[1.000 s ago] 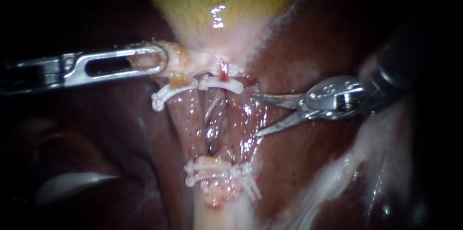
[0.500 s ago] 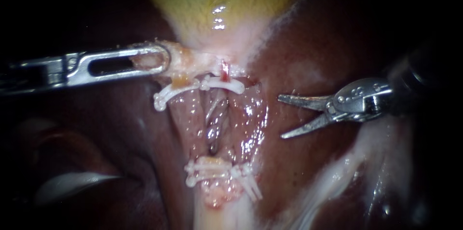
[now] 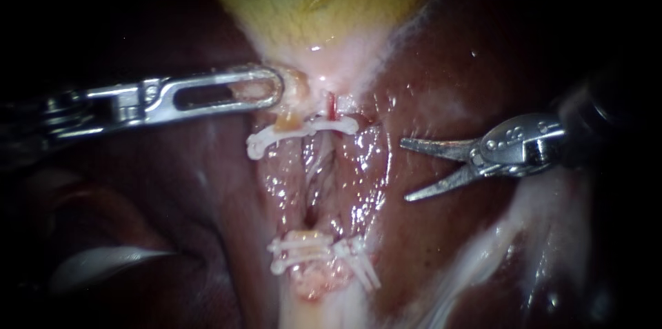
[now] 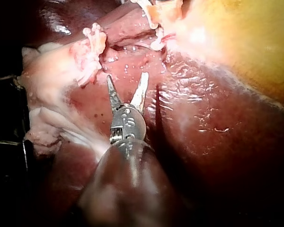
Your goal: Go back from the cut right tube
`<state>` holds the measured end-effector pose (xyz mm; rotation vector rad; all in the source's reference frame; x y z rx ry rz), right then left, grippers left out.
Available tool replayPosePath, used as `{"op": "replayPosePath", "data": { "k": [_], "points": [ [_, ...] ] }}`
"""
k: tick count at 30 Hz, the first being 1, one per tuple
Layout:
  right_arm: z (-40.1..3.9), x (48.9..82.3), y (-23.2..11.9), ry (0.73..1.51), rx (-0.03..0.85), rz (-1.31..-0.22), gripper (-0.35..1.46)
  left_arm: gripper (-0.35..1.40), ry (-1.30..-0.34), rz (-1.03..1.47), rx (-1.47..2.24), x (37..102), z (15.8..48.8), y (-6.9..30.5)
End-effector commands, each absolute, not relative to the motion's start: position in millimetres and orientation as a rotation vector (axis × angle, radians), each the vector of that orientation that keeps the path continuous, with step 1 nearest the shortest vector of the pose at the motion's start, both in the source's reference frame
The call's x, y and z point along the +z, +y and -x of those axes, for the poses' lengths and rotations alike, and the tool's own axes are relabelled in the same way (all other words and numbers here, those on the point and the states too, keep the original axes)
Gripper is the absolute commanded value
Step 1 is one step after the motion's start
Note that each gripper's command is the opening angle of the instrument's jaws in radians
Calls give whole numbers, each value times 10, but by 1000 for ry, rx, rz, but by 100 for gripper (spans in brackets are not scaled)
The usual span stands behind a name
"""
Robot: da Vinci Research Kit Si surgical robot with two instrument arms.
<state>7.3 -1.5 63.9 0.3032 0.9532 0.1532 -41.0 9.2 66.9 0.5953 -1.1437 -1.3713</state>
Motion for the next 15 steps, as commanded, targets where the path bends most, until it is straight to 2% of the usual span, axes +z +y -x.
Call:
{"op": "replayPosePath", "data": {
  "k": [1, 15],
  "points": [
    [-73, 639, -15, 953, 154, -303, 143, -35, -1139, -595, -1370, 671, 412, 92],
    [-72, 635, -12, 961, 160, -303, 143, -35, -1123, -598, -1362, 685, 420, 93]
  ]
}}
